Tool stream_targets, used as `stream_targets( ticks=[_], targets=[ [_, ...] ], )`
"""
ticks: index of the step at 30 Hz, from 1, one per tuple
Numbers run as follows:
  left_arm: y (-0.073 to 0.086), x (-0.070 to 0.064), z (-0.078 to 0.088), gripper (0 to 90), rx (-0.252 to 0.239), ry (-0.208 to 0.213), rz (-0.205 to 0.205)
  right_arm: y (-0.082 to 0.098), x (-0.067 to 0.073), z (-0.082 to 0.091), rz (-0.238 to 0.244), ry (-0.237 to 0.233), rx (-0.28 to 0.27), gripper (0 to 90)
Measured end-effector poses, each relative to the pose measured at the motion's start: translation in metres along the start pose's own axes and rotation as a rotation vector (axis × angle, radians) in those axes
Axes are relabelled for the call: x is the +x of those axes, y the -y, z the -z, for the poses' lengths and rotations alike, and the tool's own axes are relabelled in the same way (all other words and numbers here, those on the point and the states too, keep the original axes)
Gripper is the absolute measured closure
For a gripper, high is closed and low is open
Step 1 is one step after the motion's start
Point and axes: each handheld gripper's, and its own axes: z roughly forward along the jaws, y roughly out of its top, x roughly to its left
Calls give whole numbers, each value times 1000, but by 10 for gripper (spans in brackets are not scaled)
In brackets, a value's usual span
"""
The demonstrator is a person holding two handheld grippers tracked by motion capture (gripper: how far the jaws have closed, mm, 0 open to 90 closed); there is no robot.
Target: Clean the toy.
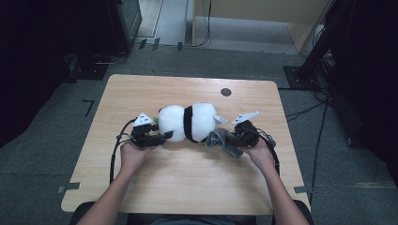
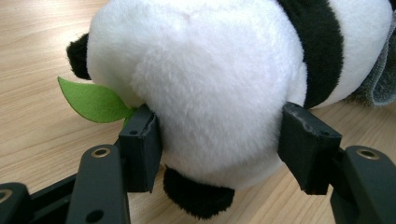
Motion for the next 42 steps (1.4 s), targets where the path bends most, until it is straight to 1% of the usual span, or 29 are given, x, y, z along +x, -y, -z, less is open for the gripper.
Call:
stream_targets(
  ticks=[3, 5, 10, 14, 17, 18, 19, 22, 25, 29, 30, 32, 35, 38, 39, 40, 41, 42],
  targets=[
    [0, 0, 0, 361, -1, -2, -1, 0, -4, 4, -14, 18, -8, 744],
    [0, 0, 0, 361, -3, -2, 0, 2, -8, 8, -33, 27, -25, 745],
    [0, -1, 0, 361, -4, -4, 0, 2, -15, 21, -57, 56, -71, 745],
    [0, -1, 0, 360, -4, -5, 0, -2, -20, 28, -75, 82, -94, 745],
    [0, -1, 0, 355, -6, -5, -4, -4, -21, 31, -91, 103, -98, 740],
    [0, 0, -1, 352, -8, -4, -5, -5, -21, 31, -90, 125, -94, 740],
    [1, 0, -1, 351, -10, -3, -7, -6, -22, 32, -88, 136, -89, 741],
    [1, 0, -1, 350, -10, -3, -8, -9, -24, 34, -109, 136, -101, 752],
    [0, 0, -1, 349, -8, -5, -10, -12, -27, 34, -119, 152, -108, 763],
    [0, 0, -1, 349, -9, -2, -9, -17, -32, 37, -160, 168, -141, 765],
    [0, 0, -1, 348, -9, -2, -10, -18, -34, 38, -172, 178, -143, 765],
    [0, 1, -1, 345, -9, -2, -10, -20, -35, 39, -179, 201, -140, 765],
    [0, 1, -1, 336, -9, 2, -3, -22, -36, 39, -184, 196, -154, 764],
    [0, 1, -1, 334, -10, 1, -5, -23, -36, 40, -190, 224, -155, 764],
    [-1, 1, -1, 334, -10, 2, -5, -24, -36, 41, -194, 219, -161, 764],
    [-1, 1, -1, 334, -9, 5, -5, -24, -35, 40, -196, 203, -171, 765],
    [0, 2, -1, 332, -10, 6, -4, -25, -34, 38, -190, 189, -171, 764],
    [-1, 2, -1, 332, -10, 7, -4, -26, -31, 36, -180, 187, -167, 764]
  ],
)
